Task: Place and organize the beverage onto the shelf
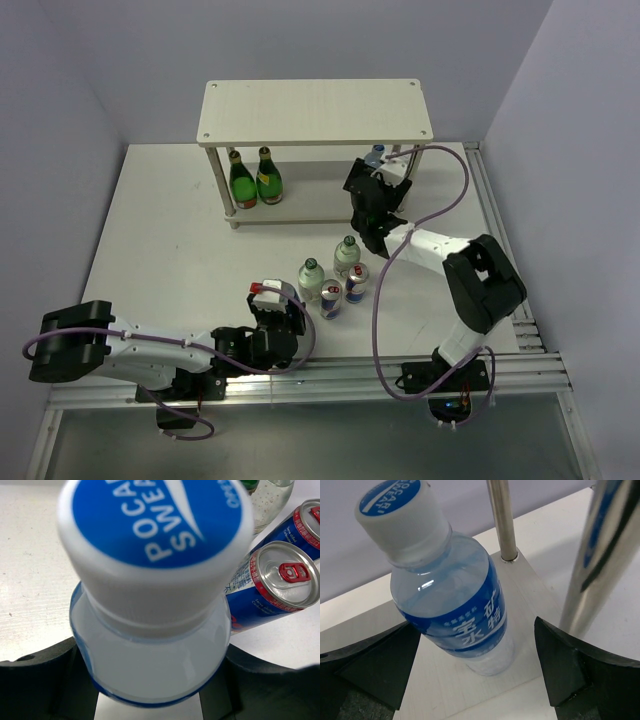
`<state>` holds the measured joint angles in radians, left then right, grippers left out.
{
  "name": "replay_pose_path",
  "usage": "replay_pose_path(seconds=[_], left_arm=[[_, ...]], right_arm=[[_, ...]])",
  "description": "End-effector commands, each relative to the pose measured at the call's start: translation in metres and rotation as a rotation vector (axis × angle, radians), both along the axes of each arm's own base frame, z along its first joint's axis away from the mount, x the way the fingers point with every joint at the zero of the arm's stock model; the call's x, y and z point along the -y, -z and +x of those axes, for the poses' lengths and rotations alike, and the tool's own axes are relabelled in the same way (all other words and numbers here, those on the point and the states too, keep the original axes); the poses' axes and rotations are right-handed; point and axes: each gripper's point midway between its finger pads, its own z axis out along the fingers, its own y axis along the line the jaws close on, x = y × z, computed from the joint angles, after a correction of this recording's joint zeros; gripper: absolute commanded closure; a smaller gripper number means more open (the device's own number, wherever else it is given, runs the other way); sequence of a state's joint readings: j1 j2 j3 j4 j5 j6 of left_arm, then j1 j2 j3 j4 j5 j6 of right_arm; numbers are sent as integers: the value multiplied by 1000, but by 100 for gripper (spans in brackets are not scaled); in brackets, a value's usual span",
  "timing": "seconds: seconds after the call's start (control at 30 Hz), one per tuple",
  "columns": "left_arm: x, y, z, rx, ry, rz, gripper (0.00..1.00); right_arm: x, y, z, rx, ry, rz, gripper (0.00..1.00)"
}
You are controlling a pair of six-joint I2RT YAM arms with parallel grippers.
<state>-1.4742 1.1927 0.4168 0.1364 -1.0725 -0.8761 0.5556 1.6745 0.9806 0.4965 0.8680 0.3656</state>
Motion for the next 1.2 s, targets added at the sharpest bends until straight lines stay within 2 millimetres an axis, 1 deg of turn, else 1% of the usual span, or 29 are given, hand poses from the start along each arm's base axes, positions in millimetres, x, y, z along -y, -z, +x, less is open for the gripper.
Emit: replay_pose_path(seconds=[0.0,0.03,0.07,0.1,0.13,0.17,0.2,0.23,0.27,0.3,0.33,0.4,0.6,0.63,0.67,0.73,0.77,0.8,0.83,0.87,0.9,0.93,0.97,1.0,1.03,1.07,1.1,1.13,1.17], left_arm=[[-7,-5,3,2,-29,8,100],[-8,-7,3,8,-36,7,100],[-9,-11,3,9,-37,0,100],[-12,-11,3,11,-42,14,100],[-14,-12,3,13,-46,15,100],[-14,-18,4,19,-52,-6,100],[-19,-17,4,19,-55,17,100],[-21,-19,4,23,-58,14,100],[-22,-24,5,26,-61,-3,100],[-23,-26,5,29,-63,-3,100],[-25,-28,5,31,-64,5,100],[-28,-33,6,40,-73,-1,100],[-30,-43,8,54,-88,6,100],[-29,-51,8,59,-98,-8,100],[-34,-52,8,62,-104,25,100],[-40,-66,11,93,-126,45,100],[-41,-84,12,108,-130,23,100],[-44,-95,13,138,-123,68,100],[-45,-116,15,159,-121,30,100],[-45,-132,18,177,-127,-5,100],[-50,-146,21,210,-116,36,100],[-50,-164,21,226,-91,-1,100],[-54,-176,27,246,-95,-7,100],[-56,-194,33,283,-87,-9,100],[-51,-211,35,302,-44,-36,100],[-59,-221,49,321,-83,-28,100],[-62,-230,56,345,-84,7,100],[-59,-245,64,365,-93,-3,100],[-60,-254,77,386,-85,4,100]], right_arm=[[12,-17,-13,41,30,51,0],[12,-24,-18,56,29,70,0],[14,-20,-23,43,29,64,0],[18,-30,-29,64,36,80,0],[19,-31,-35,66,38,83,0],[19,-26,-43,51,34,76,0],[21,-28,-49,57,38,87,0],[24,-40,-57,83,42,108,0],[26,-34,-67,64,43,95,0],[29,-47,-76,96,43,126,0],[30,-45,-84,92,39,122,0],[26,-56,-96,114,5,146,0],[27,-56,-102,89,3,144,0],[27,-57,-105,88,5,148,0],[30,-52,-110,76,9,140,0],[32,-58,-122,93,14,162,0],[33,-53,-128,74,16,161,0],[36,-59,-134,89,15,181,0],[35,-56,-140,83,6,182,0],[39,-59,-148,88,6,200,0],[40,-58,-153,87,1,206,0],[41,-52,-160,67,-4,191,0],[43,-58,-167,89,-7,228,0],[45,-58,-172,91,-8,233,0],[50,-55,-178,85,5,214,0],[48,-60,-186,100,-13,236,0],[48,-62,-190,103,-16,237,0],[49,-63,-193,104,-19,234,0],[51,-65,-199,108,-21,232,0]])
